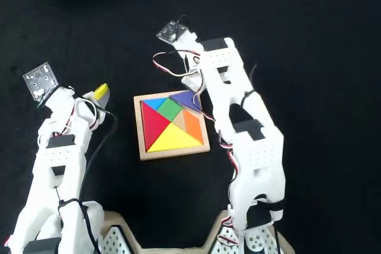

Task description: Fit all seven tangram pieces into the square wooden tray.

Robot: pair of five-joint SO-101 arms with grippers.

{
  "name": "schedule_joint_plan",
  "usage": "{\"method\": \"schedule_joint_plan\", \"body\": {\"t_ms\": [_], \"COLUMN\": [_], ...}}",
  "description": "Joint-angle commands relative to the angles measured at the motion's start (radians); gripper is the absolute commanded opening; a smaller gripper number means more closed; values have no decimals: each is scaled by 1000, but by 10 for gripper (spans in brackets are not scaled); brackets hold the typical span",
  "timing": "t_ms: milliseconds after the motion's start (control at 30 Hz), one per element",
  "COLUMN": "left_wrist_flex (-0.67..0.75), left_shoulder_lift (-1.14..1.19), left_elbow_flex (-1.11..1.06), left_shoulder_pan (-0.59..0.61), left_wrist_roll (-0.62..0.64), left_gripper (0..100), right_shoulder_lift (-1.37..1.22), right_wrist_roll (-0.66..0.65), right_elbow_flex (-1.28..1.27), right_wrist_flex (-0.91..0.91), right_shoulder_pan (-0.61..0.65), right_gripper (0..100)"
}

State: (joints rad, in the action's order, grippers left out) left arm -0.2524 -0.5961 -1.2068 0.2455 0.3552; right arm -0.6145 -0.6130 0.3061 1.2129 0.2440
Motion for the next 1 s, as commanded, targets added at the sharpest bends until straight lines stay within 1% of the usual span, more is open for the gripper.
{"method": "schedule_joint_plan", "body": {"t_ms": [0, 167, 433, 600, 700, 833, 967], "left_wrist_flex": [23, 23, 23, 23, 23, 23, 23], "left_shoulder_lift": [-18, -18, -18, -18, -18, -18, -18], "left_elbow_flex": [15, 15, 15, 15, 15, 15, 15], "left_shoulder_pan": [-10, -10, -10, -10, -10, -10, -10], "left_wrist_roll": [-9, -9, -9, -9, -9, -9, -9], "left_gripper": [292, 292, 292, 292, 292, 292, 292], "right_shoulder_lift": [8, 10, 111, 127, 127, 127, 136], "right_wrist_roll": [-11, -11, -11, -9, -6, -5, -6], "right_elbow_flex": [54, 54, 88, 7, -73, -174, -202], "right_wrist_flex": [37, 60, 91, 78, 3, -120, -132], "right_shoulder_pan": [14, 41, 14, 87, 118, 115, 115], "right_gripper": [12, 11, 11, 11, 11, 11, 11]}}
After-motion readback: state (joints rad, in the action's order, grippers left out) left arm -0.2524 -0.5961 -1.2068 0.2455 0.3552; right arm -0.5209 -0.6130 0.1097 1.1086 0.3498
